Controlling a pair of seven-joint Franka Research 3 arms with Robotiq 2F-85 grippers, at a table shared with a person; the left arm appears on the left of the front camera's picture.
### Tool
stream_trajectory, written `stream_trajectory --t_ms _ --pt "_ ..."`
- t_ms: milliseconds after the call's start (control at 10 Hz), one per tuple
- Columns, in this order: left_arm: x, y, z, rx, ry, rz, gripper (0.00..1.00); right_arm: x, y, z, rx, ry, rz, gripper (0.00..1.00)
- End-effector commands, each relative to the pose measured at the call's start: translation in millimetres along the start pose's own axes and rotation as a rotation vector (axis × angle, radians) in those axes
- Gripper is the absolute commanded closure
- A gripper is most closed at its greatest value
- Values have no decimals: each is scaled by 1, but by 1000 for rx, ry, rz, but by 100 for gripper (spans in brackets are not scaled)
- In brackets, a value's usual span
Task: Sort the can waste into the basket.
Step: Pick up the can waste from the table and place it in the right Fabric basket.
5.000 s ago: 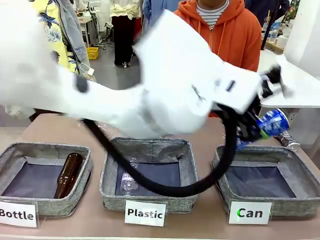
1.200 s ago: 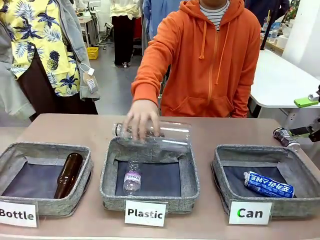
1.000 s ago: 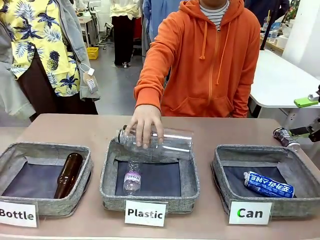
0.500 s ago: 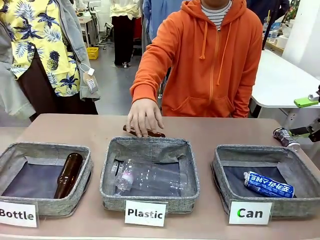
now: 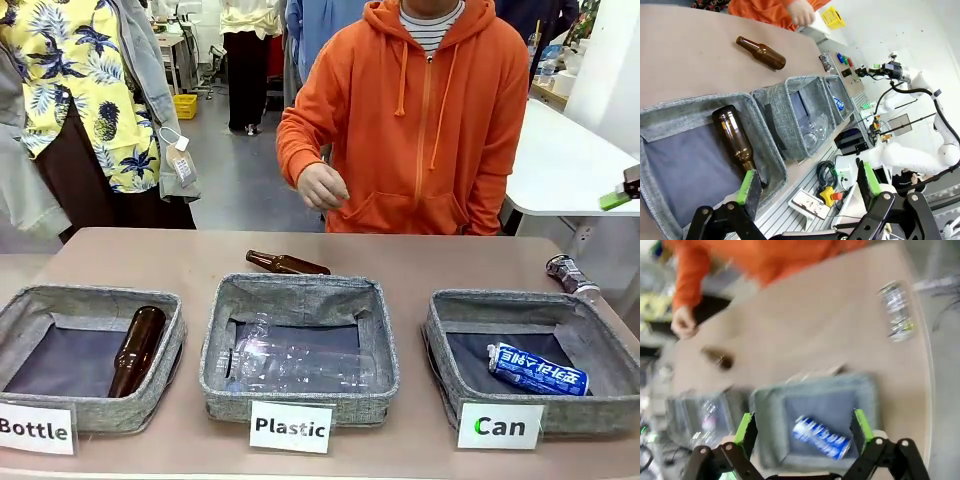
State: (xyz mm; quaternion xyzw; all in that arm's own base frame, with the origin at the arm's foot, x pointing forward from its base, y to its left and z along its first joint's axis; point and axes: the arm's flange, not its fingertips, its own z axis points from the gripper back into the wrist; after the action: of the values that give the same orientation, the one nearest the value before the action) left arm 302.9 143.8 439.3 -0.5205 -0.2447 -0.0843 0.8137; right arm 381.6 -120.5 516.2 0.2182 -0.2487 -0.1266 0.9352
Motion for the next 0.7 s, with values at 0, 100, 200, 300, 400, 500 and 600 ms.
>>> stream_trajectory --t_ms 0,100,200,300,400,500,600 --pt "1 -1 0 -15 -12 3 0 0 7 -8 -472 -241 -117 0" --pt "1 -1 0 -15 -12 3 0 -2 11 -5 -429 -324 -88 0" --pt "1 -1 0 -15 -12 3 0 -10 11 4 -341 -361 -78 0" --pt "1 -1 0 -15 -12 3 0 14 -1 13 -221 -240 -5 0" --pt "1 -1 0 -15 -12 3 0 14 -1 13 -221 -240 -5 0" --pt "1 -1 0 -15 -12 3 0 14 -1 13 -221 -240 -5 0" --pt "1 -1 0 -15 -12 3 0 7 1 11 -268 -303 -11 0"
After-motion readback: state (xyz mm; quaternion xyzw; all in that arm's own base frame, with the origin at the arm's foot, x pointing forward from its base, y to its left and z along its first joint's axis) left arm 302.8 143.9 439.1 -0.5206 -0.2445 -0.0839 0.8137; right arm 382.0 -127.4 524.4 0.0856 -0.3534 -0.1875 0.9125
